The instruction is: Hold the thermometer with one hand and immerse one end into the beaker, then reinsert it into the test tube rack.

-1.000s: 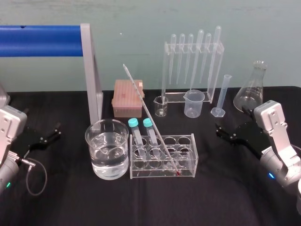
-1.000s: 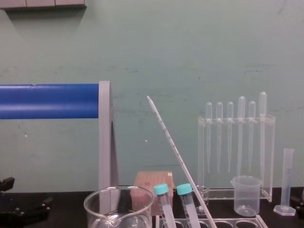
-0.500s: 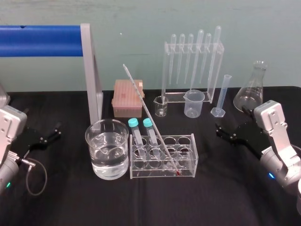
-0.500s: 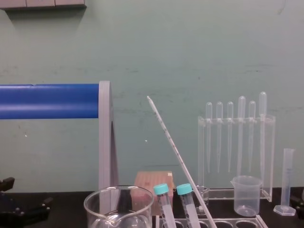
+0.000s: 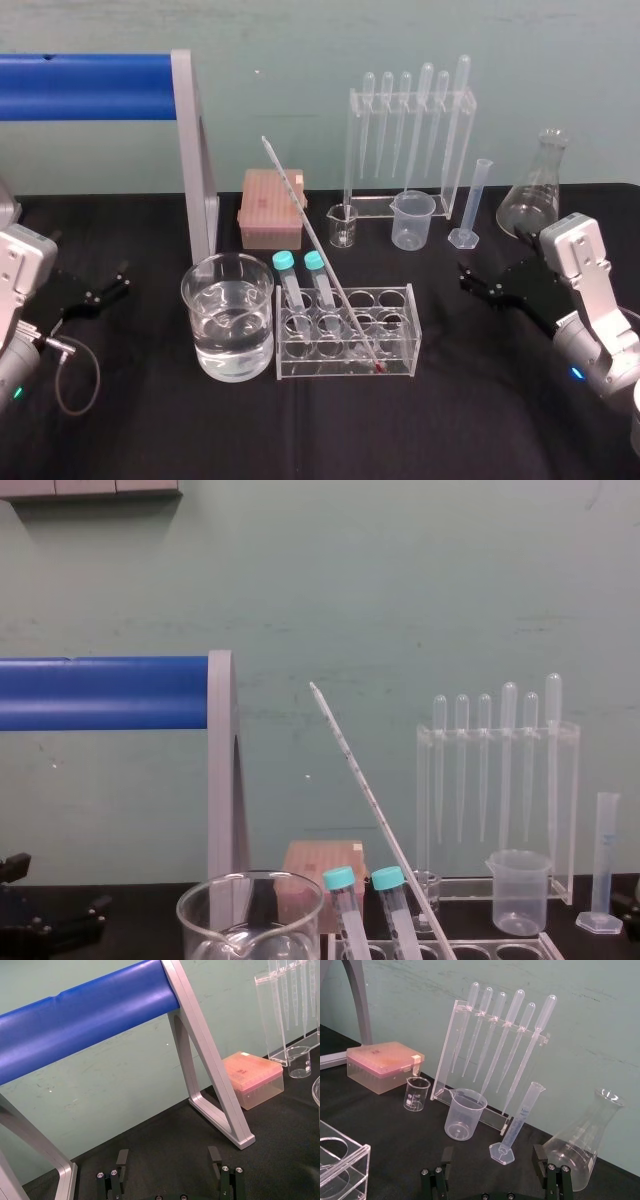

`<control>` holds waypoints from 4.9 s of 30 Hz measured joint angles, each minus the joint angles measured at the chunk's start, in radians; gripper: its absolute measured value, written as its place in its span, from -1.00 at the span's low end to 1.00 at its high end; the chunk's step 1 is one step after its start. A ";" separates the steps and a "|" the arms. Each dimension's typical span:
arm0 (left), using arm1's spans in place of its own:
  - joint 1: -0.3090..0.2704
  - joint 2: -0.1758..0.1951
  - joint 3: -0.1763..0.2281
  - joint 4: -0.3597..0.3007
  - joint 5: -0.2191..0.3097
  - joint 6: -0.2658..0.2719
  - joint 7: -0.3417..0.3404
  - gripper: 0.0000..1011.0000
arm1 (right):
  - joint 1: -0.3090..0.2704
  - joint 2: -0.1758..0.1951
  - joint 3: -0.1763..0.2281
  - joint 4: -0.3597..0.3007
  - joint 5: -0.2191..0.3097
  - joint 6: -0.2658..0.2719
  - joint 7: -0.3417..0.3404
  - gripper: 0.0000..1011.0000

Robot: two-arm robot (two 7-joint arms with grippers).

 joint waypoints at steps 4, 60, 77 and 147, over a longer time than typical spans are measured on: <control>0.000 0.000 0.000 0.000 0.000 0.000 0.000 0.99 | 0.000 0.004 0.016 -0.001 0.019 0.003 0.031 0.98; 0.000 0.000 0.000 0.000 0.000 0.000 0.000 0.99 | 0.470 -0.137 -0.208 0.157 0.369 0.303 0.780 0.98; 0.000 0.000 0.000 0.000 0.000 0.000 0.000 0.99 | 0.469 -0.136 -0.205 0.155 0.370 0.304 0.782 0.42; 0.000 0.000 0.000 0.000 0.000 0.000 0.000 0.99 | 0.522 -0.279 -0.090 0.132 0.553 -0.064 0.939 -0.89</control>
